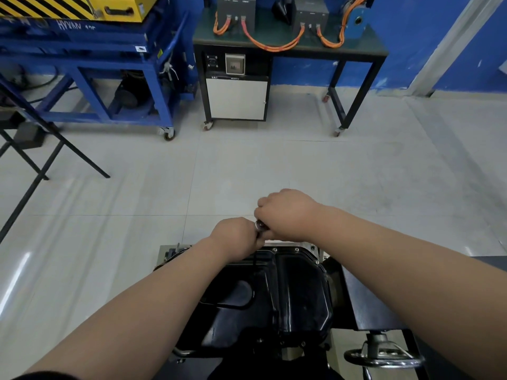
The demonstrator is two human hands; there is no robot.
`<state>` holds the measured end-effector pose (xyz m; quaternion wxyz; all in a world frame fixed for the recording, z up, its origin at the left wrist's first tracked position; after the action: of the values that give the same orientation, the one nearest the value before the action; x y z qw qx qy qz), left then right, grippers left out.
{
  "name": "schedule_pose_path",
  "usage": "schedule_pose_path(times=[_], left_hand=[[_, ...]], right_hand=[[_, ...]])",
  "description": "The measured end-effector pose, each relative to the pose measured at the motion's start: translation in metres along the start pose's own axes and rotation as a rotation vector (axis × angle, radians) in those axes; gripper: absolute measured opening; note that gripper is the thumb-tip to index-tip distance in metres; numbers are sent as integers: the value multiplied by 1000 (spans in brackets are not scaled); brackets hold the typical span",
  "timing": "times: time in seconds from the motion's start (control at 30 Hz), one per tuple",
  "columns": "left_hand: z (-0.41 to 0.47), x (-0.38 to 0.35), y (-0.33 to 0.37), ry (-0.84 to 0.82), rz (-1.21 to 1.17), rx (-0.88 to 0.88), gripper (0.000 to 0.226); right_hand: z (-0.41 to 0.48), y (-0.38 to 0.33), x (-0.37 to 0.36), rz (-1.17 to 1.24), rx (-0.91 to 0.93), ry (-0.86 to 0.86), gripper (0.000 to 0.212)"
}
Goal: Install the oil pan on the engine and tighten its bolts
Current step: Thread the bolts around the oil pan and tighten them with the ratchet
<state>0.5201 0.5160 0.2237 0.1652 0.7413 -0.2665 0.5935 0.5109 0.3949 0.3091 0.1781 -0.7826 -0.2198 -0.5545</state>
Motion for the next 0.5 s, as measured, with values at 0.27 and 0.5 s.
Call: schedule_pose_path(times=[0.27,0.5], left_hand=[[1,3,-5,-33,-112,95,27],[0,-2,-1,30,92,-45,37]], right_hand=[[4,-13,0,47,-291,-18,40],[-5,3,9,-60,105,51,23]])
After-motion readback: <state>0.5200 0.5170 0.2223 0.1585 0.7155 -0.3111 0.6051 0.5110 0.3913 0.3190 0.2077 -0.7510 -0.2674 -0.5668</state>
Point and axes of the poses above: each hand's wrist, its own z-axis towards the middle knuckle, its own x-axis out of the back of the hand, y = z × x, the point moved 1 cm from there along z, towards the middle knuckle, and after that the axes turned 11 degrees about z, right-handed, at the moved point
